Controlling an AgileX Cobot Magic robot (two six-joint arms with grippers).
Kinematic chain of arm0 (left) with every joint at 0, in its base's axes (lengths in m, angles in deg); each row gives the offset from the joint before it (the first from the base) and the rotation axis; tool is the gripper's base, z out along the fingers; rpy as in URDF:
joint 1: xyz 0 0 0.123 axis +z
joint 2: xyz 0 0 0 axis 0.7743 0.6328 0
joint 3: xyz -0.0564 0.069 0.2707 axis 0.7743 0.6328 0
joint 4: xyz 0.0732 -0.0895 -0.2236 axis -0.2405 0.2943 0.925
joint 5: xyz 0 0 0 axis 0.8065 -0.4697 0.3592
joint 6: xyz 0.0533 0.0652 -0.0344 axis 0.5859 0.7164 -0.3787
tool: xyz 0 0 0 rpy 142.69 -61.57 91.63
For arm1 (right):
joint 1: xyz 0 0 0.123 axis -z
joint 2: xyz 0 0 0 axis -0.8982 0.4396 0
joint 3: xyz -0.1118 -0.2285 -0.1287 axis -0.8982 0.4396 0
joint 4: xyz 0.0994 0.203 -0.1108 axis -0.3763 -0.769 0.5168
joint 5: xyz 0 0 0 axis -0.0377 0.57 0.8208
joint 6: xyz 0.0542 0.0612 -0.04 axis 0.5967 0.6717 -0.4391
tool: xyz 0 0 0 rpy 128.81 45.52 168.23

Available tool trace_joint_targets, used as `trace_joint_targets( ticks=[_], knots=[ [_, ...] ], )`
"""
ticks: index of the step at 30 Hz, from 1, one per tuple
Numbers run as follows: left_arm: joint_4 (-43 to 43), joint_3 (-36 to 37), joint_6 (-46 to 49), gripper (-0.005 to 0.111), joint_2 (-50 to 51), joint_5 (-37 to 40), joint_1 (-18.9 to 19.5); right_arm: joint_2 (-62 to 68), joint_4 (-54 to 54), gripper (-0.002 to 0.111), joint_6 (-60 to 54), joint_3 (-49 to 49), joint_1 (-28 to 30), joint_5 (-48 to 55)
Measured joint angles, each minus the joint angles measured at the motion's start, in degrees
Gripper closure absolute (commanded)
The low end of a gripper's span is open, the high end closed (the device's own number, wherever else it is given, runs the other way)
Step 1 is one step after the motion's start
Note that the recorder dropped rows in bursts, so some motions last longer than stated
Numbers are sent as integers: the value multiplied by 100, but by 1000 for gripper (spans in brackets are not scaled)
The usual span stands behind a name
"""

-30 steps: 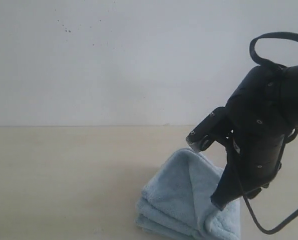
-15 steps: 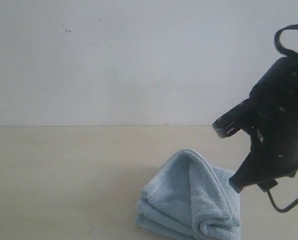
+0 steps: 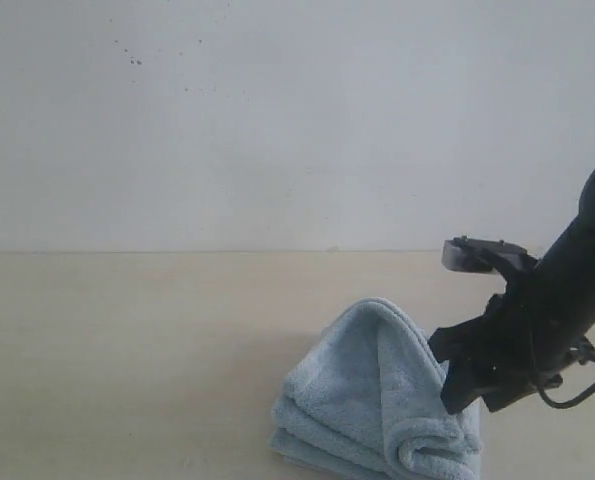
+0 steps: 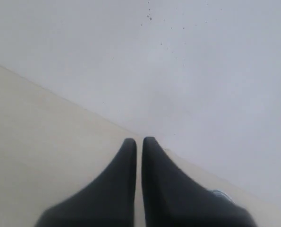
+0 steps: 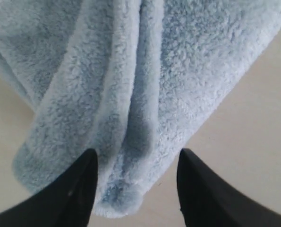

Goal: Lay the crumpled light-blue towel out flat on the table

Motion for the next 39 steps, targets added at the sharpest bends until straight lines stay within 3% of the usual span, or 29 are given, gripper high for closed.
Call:
trace_joint_targets(
  ticks=[6, 11, 15, 21, 29, 39],
  knots=[
    [90, 0, -24, 103, 0, 73, 0, 292, -190, 58, -12, 0, 109, 20],
    [104, 0, -35, 103, 0, 663, 0, 341, -870, 58, -298, 0, 349, 181],
    [114, 0, -35, 103, 0, 974, 0, 341, -1889, 58, -884, 0, 835, 556],
    [114, 0, -35, 103, 0, 982, 0, 438, -2320, 59, -1087, 70, 1547, 874],
    [114, 0, -35, 103, 0, 1020, 0, 740, -2676, 91, -1549, 581, 1459, 868],
    [114, 0, -35, 103, 0, 1066, 0, 871, -2959, 92, -1722, 581, 1445, 848]
  ],
)
